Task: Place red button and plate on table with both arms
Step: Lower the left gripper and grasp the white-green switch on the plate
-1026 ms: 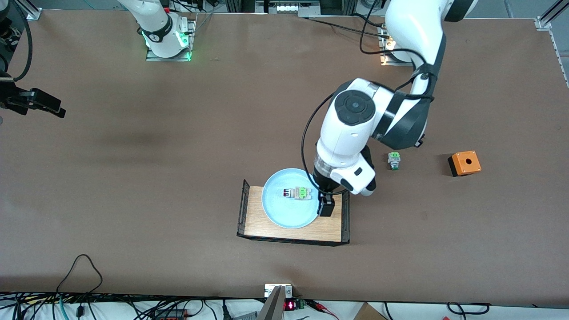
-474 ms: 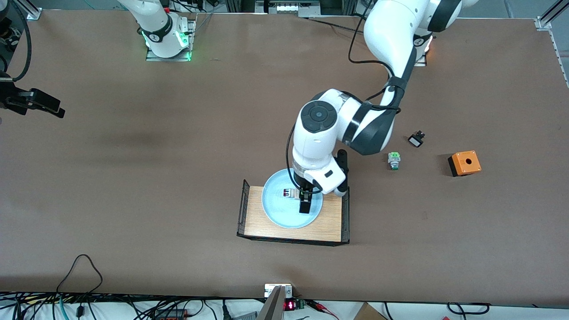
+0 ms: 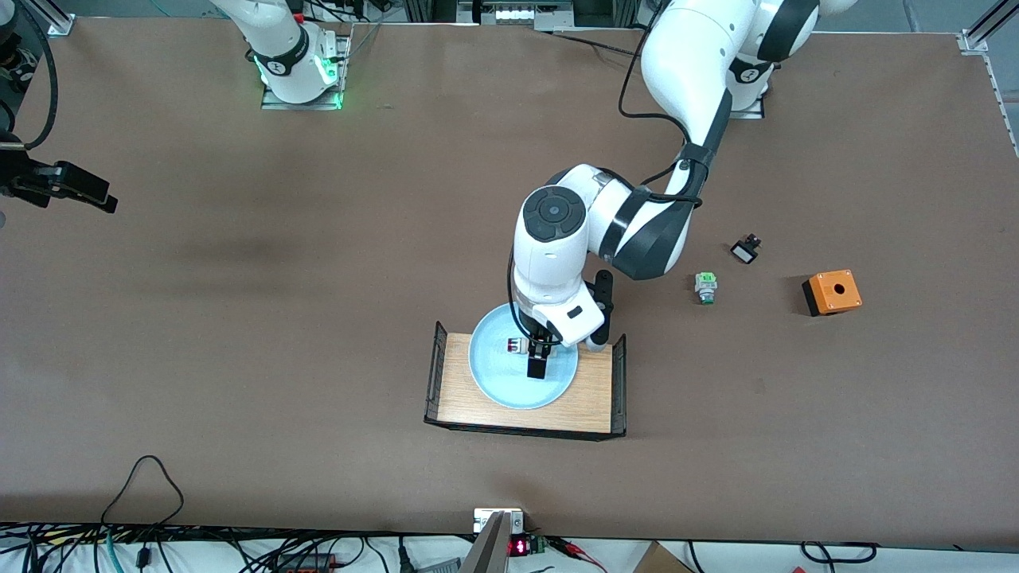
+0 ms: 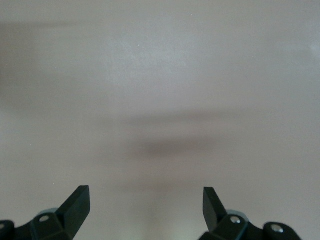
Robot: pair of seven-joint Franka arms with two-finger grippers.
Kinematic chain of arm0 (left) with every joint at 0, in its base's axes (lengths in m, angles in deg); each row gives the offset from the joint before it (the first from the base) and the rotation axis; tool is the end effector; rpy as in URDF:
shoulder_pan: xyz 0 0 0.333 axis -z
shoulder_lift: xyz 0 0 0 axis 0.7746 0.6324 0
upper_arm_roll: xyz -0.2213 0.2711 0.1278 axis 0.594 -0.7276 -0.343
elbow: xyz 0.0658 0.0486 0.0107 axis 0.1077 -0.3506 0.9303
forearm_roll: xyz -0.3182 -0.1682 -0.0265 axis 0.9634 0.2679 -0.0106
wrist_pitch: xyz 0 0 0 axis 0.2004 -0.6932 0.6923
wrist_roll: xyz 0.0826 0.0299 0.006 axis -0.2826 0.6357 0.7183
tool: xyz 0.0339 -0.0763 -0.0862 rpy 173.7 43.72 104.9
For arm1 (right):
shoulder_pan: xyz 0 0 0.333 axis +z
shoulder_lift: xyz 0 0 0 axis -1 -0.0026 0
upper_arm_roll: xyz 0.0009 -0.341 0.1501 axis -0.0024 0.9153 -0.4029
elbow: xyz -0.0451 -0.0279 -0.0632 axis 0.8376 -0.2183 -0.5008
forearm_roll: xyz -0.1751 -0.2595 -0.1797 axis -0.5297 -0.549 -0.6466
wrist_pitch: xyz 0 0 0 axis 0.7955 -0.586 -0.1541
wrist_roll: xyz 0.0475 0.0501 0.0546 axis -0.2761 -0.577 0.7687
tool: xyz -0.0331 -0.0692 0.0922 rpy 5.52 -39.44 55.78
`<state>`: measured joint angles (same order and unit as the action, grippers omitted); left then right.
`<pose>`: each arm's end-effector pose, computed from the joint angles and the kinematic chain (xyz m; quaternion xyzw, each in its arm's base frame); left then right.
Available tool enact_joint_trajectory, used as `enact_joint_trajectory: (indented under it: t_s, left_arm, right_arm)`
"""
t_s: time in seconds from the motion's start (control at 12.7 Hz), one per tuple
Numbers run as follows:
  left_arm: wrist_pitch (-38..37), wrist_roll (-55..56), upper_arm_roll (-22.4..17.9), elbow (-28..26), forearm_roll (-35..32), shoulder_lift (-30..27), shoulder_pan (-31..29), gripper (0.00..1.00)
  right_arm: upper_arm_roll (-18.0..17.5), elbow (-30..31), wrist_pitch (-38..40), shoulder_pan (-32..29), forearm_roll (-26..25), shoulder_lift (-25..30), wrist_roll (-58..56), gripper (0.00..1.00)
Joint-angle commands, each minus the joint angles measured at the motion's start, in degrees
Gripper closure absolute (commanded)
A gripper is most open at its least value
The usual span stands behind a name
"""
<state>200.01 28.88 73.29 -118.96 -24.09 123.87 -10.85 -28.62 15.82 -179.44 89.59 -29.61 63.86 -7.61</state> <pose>0.6700 -0.4719 0.3758 0.7455 0.6567 0.0783 0.0826 0.5345 -0.0445 0.6338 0.9989 -0.0390 -0.0252 0.0025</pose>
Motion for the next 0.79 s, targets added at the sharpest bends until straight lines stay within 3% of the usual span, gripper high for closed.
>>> enact_joint_trajectory:
  t_s: [0.0,0.16,0.47,0.55,0.71]
  left_arm:
    - [-0.3,-0.4,-1.0,2.0,-1.7,1.4,0.7,0.09]
    - [-0.3,-0.3,-1.0,2.1,-1.8,1.4,0.9,0.25]
    - [-0.7,-0.1,-1.1,2.1,-1.8,1.3,1.0,0.92]
    - [-0.9,-0.1,-1.1,2.1,-1.8,1.0,1.0,0.98]
    - [-2.3,-0.1,-1.2,2.2,-1.8,0.0,0.7,1.00]
  right_arm:
    - [-0.3,-0.7,0.1,-0.5,-0.6,-0.2,-0.7,0.00]
    - [-0.3,-0.7,0.0,-0.5,-0.6,-0.2,-0.7,0.00]
    - [-0.3,-0.7,-0.1,-0.5,-0.6,-0.2,-0.7,0.00]
    - [-0.3,-0.7,-0.1,-0.5,-0.6,-0.3,-0.7,0.00]
    - [-0.3,-0.7,-0.1,-0.5,-0.6,-0.3,-0.7,0.00]
